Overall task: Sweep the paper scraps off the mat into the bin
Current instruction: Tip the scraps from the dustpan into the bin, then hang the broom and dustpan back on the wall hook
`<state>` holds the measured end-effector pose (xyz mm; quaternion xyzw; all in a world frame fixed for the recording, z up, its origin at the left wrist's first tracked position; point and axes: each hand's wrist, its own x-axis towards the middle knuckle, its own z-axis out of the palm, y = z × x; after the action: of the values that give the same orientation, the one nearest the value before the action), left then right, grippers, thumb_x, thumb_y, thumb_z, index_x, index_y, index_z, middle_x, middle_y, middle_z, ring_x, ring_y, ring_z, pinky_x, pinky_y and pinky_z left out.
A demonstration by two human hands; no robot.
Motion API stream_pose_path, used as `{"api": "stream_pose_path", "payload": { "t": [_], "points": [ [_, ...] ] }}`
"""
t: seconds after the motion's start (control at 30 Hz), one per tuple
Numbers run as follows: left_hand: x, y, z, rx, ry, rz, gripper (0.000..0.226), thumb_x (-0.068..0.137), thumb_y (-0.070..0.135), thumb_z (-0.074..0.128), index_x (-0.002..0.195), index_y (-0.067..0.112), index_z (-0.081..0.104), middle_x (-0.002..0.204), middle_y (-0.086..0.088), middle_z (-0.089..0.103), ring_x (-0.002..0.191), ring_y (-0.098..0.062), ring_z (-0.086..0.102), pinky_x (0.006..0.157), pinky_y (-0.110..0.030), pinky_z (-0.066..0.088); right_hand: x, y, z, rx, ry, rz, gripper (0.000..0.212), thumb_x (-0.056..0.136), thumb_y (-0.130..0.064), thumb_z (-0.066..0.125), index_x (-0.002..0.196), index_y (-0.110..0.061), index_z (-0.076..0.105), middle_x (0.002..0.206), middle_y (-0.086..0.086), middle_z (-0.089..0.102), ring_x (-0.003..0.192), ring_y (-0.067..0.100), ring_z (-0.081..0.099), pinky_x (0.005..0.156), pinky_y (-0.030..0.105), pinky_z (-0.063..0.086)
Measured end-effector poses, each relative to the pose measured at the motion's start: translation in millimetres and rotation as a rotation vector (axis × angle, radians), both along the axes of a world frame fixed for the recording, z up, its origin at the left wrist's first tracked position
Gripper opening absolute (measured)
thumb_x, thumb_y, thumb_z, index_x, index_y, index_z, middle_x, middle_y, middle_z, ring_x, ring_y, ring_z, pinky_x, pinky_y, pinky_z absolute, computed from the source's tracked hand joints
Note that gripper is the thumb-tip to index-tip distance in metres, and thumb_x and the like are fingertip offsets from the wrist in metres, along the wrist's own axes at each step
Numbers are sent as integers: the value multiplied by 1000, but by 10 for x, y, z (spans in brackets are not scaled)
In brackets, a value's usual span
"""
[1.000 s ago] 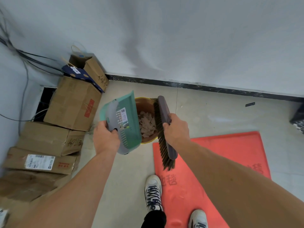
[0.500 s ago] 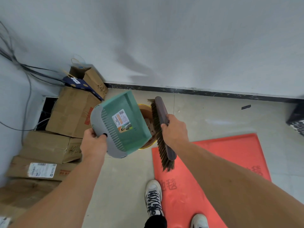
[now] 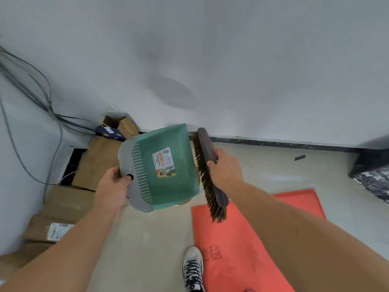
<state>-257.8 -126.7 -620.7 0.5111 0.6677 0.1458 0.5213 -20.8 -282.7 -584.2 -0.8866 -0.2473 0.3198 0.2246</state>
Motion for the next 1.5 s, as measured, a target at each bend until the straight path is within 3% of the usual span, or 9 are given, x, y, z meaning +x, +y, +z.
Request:
{"api": "stream_pose_path", "payload": {
  "t": [0.13, 0.37, 0.53, 0.73, 0.9, 1.03, 1.2, 1.33, 1.5],
  "points": [
    [160, 50, 640, 79, 55, -122, 21, 87, 19, 65, 104, 32, 62, 107, 2, 69, 98, -27, 66, 89, -56, 52, 163, -113, 586, 36, -43, -2, 30, 97, -24, 50, 126, -17, 51, 96, 5, 59, 80, 22, 53, 70, 31, 43],
    [399, 91, 1975, 260, 92, -256, 31, 87, 16, 68, 115, 20, 56, 109, -5, 65, 98, -28, 62, 91, -51, 51, 467, -427, 1718, 82, -65, -124, 31, 98, -26, 50, 129, -19, 50, 98, 6, 58, 84, 25, 60, 74, 36, 54],
    [592, 212, 2920, 457, 207, -449, 32, 85, 16, 66, 116, 18, 60, 106, 0, 61, 97, -21, 54, 82, -33, 40, 624, -600, 2441, 133, -117, -172, 31, 98, -23, 48, 129, -16, 52, 94, 3, 54, 76, 20, 54, 66, 28, 44],
    [889, 382, 3948, 668, 188, -676, 26, 89, 9, 59, 111, 25, 60, 110, 1, 64, 98, -16, 53, 86, -26, 35, 671, -534, 3155, 202, -170, -221, 35, 96, -25, 50, 131, -17, 51, 96, 3, 55, 82, 23, 55, 74, 28, 46],
    [1157, 501, 4688, 764, 190, -836, 24, 94, 9, 51, 105, 30, 56, 109, 3, 61, 87, -13, 57, 63, -17, 37, 681, -399, 3651, 273, -213, -215, 34, 98, -24, 50, 131, -16, 51, 105, 8, 60, 80, 21, 50, 71, 25, 40],
    [1353, 532, 5175, 837, 172, -923, 23, 95, 11, 49, 106, 30, 56, 105, 3, 63, 85, -12, 56, 64, -21, 39, 712, -326, 3956, 322, -252, -223, 35, 97, -24, 51, 131, -15, 52, 113, 11, 64, 82, 21, 48, 72, 25, 39],
    [1594, 476, 5761, 959, 118, -920, 24, 94, 15, 53, 112, 29, 60, 102, 4, 62, 89, -16, 56, 75, -28, 39, 820, -290, 4256, 357, -294, -252, 39, 97, -25, 51, 135, -17, 49, 117, 12, 63, 84, 21, 46, 74, 26, 38],
    [1886, 460, 6176, 1027, 4, -861, 21, 88, 16, 63, 105, 26, 57, 100, 4, 61, 83, -14, 56, 63, -20, 38, 965, -271, 4421, 412, -273, -276, 40, 96, -23, 51, 136, -18, 49, 107, 8, 61, 84, 22, 49, 74, 27, 40],
    [2363, 455, 6567, 1104, 7, -863, 16, 87, 16, 65, 99, 24, 59, 98, 1, 63, 79, -14, 56, 61, -19, 38, 1257, -223, 4518, 424, -296, -271, 36, 96, -21, 49, 132, -16, 51, 101, 9, 60, 84, 24, 50, 74, 28, 42]
  ]
}}
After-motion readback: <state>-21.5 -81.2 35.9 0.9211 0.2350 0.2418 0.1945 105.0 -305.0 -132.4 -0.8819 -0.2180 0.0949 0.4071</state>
